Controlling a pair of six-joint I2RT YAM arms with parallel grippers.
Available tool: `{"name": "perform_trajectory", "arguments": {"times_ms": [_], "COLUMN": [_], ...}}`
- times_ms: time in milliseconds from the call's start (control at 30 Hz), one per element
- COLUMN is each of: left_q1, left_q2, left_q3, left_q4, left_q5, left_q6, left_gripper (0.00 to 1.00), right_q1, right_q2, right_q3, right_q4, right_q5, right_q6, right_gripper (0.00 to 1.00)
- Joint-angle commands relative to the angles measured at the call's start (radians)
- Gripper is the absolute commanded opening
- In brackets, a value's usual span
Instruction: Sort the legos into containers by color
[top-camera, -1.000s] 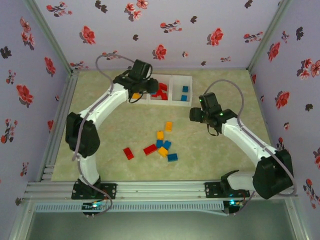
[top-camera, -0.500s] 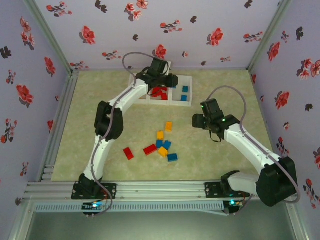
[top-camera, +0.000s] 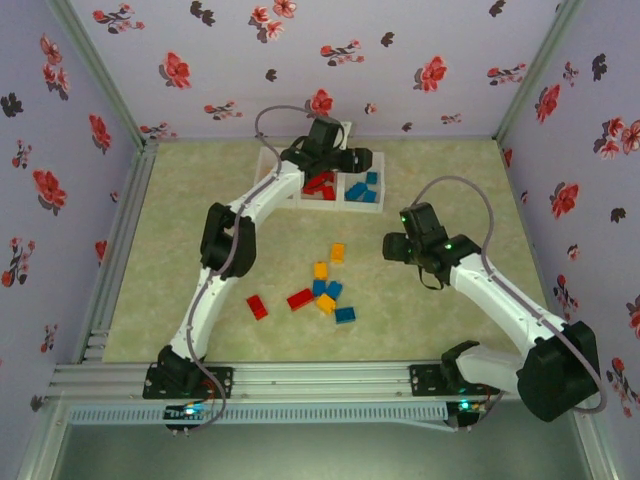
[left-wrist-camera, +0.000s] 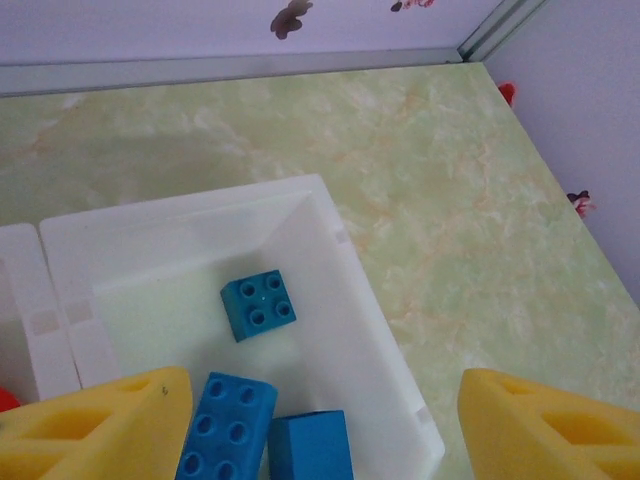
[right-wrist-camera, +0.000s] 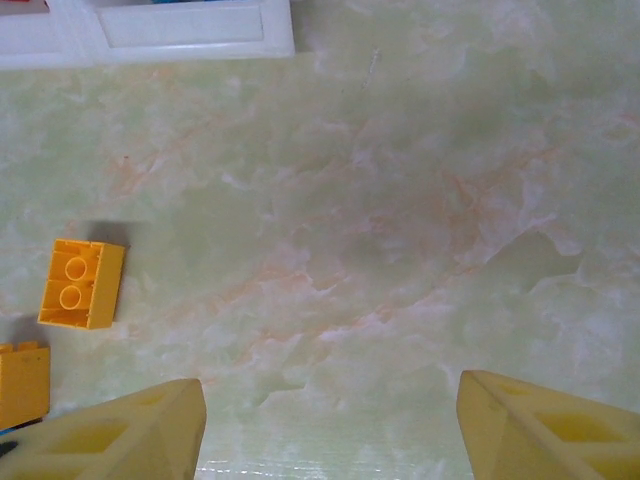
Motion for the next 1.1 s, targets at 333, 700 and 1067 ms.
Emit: {"name": "perform_trajectory", "arguments": {"times_ms": [333,700,1067], "left_q1": [-0.013,-0.013,-0.011], "left_q2": [-0.549,-0.834,-1.03], "left_q3": [-0.585,-0.953,-1.174], "left_q4": [0.164,0.11,0.132], "left_q5": [-0.117,-0.217,-0.287], "left_q6": [0.083,0.034,-0.034], "left_gripper": [0.72,0.71,0.72], "right_q1": [0.107,0.262,0.429], "right_q2": [0.096,0.267,0.355], "right_q3": [-0.003,0.046,0.061], "right_q4": [0.108,0.181,0.137], "right_q5": [-0.012,-0.026,-0.028], "right_q6": [0.073,0.143,0.299], "right_gripper": [0.69,0.67,0.75]}}
